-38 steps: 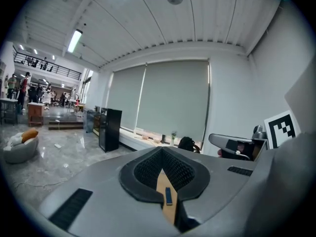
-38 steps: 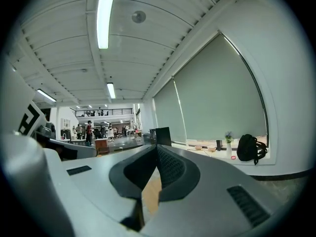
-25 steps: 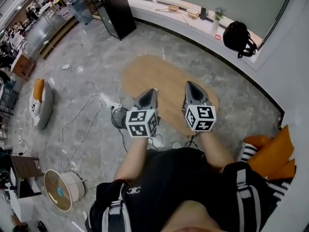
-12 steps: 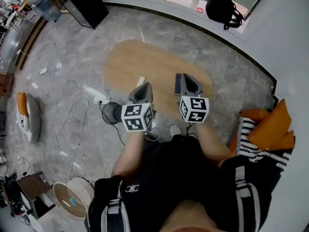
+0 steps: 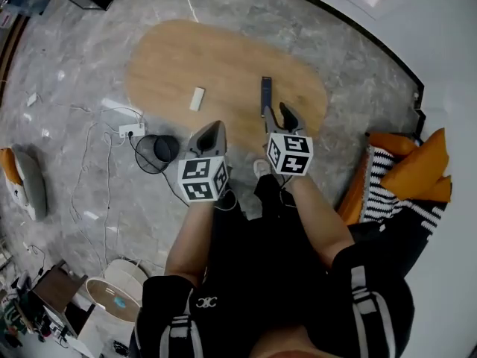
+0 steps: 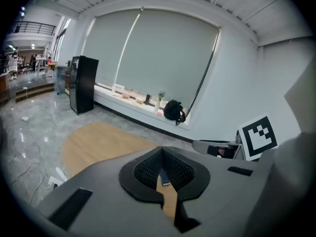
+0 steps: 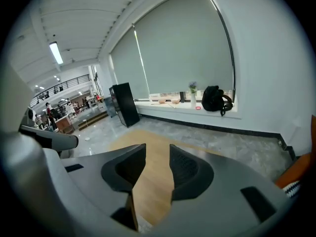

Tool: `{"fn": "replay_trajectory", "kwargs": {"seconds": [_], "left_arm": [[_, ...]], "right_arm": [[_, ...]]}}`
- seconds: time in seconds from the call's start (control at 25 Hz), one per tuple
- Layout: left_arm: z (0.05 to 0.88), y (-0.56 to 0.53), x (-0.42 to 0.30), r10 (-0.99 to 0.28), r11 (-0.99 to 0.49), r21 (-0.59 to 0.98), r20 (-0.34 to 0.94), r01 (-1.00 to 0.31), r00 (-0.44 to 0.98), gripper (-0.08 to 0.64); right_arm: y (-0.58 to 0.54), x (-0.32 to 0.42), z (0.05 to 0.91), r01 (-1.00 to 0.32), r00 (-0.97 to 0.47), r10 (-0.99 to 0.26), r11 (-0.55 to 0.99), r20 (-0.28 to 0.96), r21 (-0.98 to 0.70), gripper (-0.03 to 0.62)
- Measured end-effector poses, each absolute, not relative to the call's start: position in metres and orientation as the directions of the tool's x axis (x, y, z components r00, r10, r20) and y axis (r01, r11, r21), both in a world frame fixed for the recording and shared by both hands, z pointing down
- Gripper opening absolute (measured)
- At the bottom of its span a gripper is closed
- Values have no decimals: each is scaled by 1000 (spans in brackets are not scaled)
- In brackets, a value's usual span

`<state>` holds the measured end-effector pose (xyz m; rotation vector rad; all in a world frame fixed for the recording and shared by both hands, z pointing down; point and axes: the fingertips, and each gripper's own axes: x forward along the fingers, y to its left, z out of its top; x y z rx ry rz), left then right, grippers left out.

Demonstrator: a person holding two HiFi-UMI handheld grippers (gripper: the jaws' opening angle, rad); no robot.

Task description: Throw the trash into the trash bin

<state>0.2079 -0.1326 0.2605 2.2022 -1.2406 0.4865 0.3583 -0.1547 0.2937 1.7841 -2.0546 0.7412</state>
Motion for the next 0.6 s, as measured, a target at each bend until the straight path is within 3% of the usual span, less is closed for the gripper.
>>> {"fn": "replay_trajectory", "kwargs": {"seconds": [0.6], "left_arm": [[508,-144,205,-506,-457,308,681,-834,529,12]], "right_arm": [[-186,375,557,-998,-62,-676,43,735,-45,143]]}}
